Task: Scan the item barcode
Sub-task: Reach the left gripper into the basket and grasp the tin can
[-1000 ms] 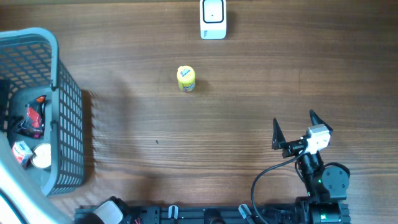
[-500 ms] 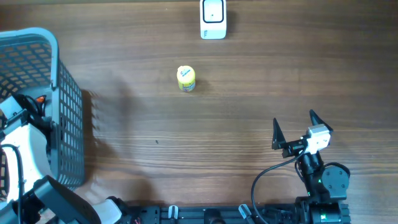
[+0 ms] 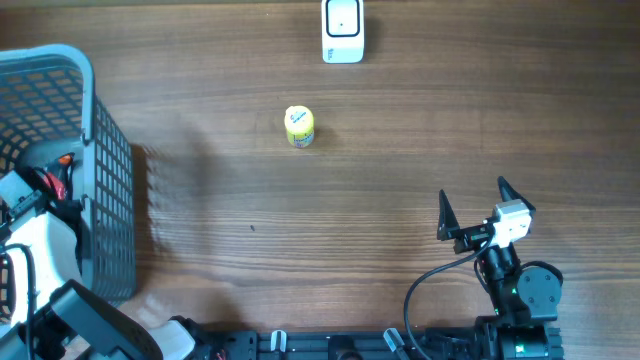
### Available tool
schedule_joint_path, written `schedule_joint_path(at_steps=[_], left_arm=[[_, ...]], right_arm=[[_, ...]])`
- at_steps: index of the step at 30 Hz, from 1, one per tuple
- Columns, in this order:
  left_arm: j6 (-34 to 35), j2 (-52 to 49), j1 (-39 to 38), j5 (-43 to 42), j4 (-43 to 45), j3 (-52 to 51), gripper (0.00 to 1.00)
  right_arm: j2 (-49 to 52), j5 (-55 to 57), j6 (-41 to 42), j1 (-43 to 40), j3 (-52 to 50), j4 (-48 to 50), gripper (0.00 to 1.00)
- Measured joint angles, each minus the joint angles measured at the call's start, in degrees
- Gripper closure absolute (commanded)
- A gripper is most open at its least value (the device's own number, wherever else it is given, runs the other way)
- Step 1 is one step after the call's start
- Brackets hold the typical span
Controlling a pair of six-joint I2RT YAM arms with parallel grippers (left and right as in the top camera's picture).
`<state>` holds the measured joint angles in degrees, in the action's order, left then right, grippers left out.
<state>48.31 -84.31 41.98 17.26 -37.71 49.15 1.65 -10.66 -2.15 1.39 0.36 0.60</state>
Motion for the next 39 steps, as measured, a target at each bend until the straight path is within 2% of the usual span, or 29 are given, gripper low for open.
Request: schedule_joint_path(at_steps=[10, 16, 23, 29, 33, 39], left_arm=[[2.9, -3.3, 0.2, 0.0, 6.8, -3.8, 0.0], [4.0, -3.5, 0.2, 0.0, 7.8, -3.8, 0.33], [4.3, -3.5, 0.2, 0.3, 8.0, -3.8, 0.43], [4.3, -3.0, 0.2, -0.7, 7.5, -3.8, 0.43], [4.3, 0.3, 0.2, -4.5, 6.5, -3.8, 0.41], [4.4, 13.0, 0.2, -10.1, 5.5, -2.4, 0.4]], right_arm=[[0.0, 0.0, 0.0, 0.0, 0.0, 0.0, 0.0], [0.0, 0.0, 0.0, 0.0, 0.0, 0.0, 0.0], [0.0, 0.0, 0.0, 0.0, 0.0, 0.0, 0.0], [0.0, 0.0, 0.0, 0.0, 0.0, 0.0, 0.0], [0.0, 0.0, 0.0, 0.0, 0.0, 0.0, 0.0], [0.0, 0.0, 0.0, 0.0, 0.0, 0.0, 0.0]])
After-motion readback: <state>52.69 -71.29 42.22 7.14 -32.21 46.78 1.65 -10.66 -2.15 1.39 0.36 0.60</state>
